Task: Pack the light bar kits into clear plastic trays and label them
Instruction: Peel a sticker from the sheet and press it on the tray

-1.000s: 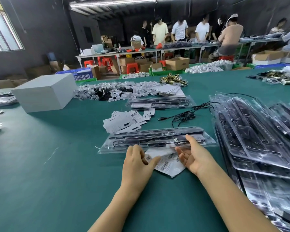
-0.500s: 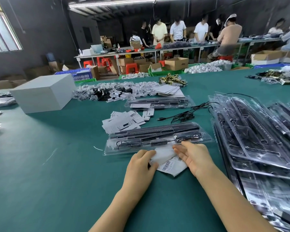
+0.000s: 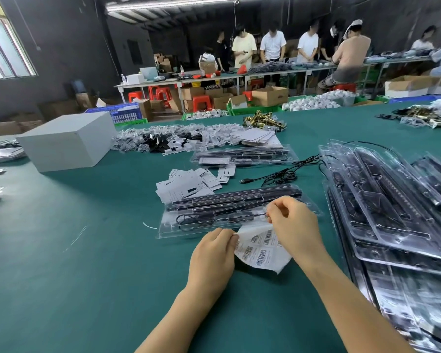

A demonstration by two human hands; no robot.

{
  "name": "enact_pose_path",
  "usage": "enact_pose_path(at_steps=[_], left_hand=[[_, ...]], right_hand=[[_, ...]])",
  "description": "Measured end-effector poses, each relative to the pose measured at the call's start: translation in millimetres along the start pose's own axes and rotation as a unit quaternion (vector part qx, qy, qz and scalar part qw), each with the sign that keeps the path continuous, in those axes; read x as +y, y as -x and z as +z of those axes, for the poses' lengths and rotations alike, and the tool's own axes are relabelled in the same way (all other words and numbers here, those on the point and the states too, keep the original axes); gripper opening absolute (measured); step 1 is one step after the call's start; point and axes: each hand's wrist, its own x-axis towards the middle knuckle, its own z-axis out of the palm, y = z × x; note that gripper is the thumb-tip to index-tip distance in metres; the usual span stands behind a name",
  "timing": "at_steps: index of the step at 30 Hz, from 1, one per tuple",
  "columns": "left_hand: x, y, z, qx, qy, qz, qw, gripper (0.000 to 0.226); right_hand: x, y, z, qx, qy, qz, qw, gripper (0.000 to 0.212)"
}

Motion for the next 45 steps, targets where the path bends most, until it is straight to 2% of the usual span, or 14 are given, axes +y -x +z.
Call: enact_pose_path(at_steps=[5, 8, 12, 14, 16, 19, 22, 28, 33, 36, 37, 41, 43, 45], left_hand=[[-3, -4, 1, 0.031, 0.155, -0.114, 0.981, 0.03], [-2, -9, -2, 0.059, 0.329, -0.195, 0.922, 0.027], [-7, -14, -13, 0.138, 0.421, -0.245, 0.862, 0.029], [-15, -17, -20, 0.17, 0.445, -0.268, 0.837, 0.037], [-21, -19, -24, 0.165, 0.449, -0.27, 0.836, 0.033], [-23, -20, -23, 0.159, 0.437, -0.282, 0.839, 0.029], [-22, -19, -20, 0.165, 0.43, -0.303, 0.835, 0.031], [-20, -18, -16, 0.139, 0.432, -0.307, 0.837, 0.029], [-17, -19, -15, -0.002, 0.518, -0.31, 0.798, 0.02], [-13, -18, -16, 0.031, 0.548, -0.322, 0.772, 0.017], [-13, -19, -16, 0.067, 0.55, -0.321, 0.768, 0.015], [-14, -22, -23, 0.18, 0.575, -0.307, 0.737, 0.015], [-12, -22, -23, 0.175, 0.619, -0.3, 0.705, 0.022], [-7, -22, -23, 0.14, 0.685, -0.3, 0.649, 0.03]], right_hand=[[10, -1, 3, 0.068, 0.05, -0.043, 0.995, 0.018], [14, -4, 2, 0.104, 0.022, -0.036, 0.994, 0.015], [18, -13, -5, 0.135, 0.002, -0.002, 0.991, 0.014], [18, -13, -8, 0.126, -0.019, 0.003, 0.992, 0.026], [15, -12, -11, 0.072, -0.052, 0.013, 0.996, 0.049], [8, -10, -11, -0.103, -0.163, 0.076, 0.978, 0.068], [12, -10, 0, -0.222, -0.245, 0.134, 0.934, 0.057], [18, -13, -1, -0.285, -0.287, 0.124, 0.906, 0.027], [13, -12, -1, -0.205, -0.24, 0.076, 0.946, 0.018], [7, -8, -6, -0.138, -0.097, -0.02, 0.985, 0.007], [4, -5, -7, -0.096, -0.037, -0.067, 0.992, 0.015], [-7, 8, 0, 0.076, 0.179, -0.242, 0.951, 0.058], [-8, 14, 11, 0.12, 0.253, -0.219, 0.935, 0.062], [-7, 18, 20, 0.166, 0.27, -0.187, 0.93, 0.06]])
